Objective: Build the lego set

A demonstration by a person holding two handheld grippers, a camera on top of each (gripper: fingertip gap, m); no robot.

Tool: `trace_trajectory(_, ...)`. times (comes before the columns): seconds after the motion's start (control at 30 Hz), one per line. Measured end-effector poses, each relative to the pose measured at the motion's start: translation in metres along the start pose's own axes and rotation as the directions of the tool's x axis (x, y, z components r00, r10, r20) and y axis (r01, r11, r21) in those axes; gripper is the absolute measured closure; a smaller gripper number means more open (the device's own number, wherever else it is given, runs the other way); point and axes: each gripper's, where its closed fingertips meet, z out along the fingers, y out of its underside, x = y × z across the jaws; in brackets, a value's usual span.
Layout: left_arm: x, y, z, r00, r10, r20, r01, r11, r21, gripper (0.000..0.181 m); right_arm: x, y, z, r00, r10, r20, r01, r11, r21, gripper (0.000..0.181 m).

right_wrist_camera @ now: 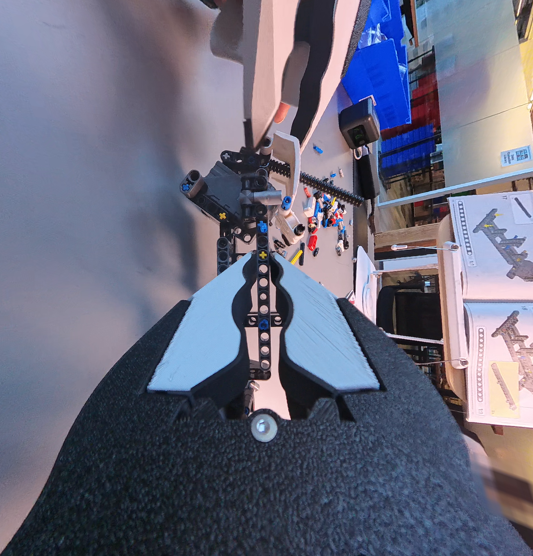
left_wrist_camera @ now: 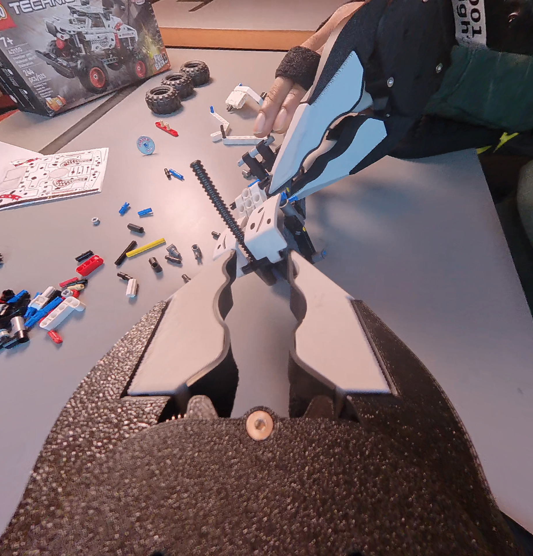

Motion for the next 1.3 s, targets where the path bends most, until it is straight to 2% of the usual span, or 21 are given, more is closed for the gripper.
trace_trajectory(0.23,-0.005,-0.001,0.001,0.999,-0.026,0.019,0.026,1.0,-0.011,0.154,0.002,0.001,0.002,0.997,-0.071,-0.029,0.071,0.997,-0.007,0.173)
trace_trajectory(0.27,-0.004,0.0,0.001,0.999,-0.032,0.012,0.032,0.999,-0.014,0.161,0.002,0.001,0.002,0.996,-0.082,-0.035,0.081,0.997,-0.007,0.173)
trace_trajectory(0.63,-0.011,-0.003,0.005,0.996,-0.016,0.083,0.018,0.999,-0.032,0.163,0.002,0.002,0.005,0.989,-0.143,-0.042,0.142,0.99,-0.022,0.173)
trace_trajectory(0.93,-0.006,-0.005,0.006,0.998,-0.046,0.043,0.046,0.999,-0.011,0.163,0.0,0.001,0.003,0.986,-0.163,-0.039,0.163,0.987,-0.012,0.173)
trace_trajectory(1.3,0.008,-0.004,0.005,0.999,0.023,-0.027,-0.023,1.0,0.013,0.155,0.002,0.004,0.005,0.991,-0.127,-0.046,0.128,0.992,0.015,0.174)
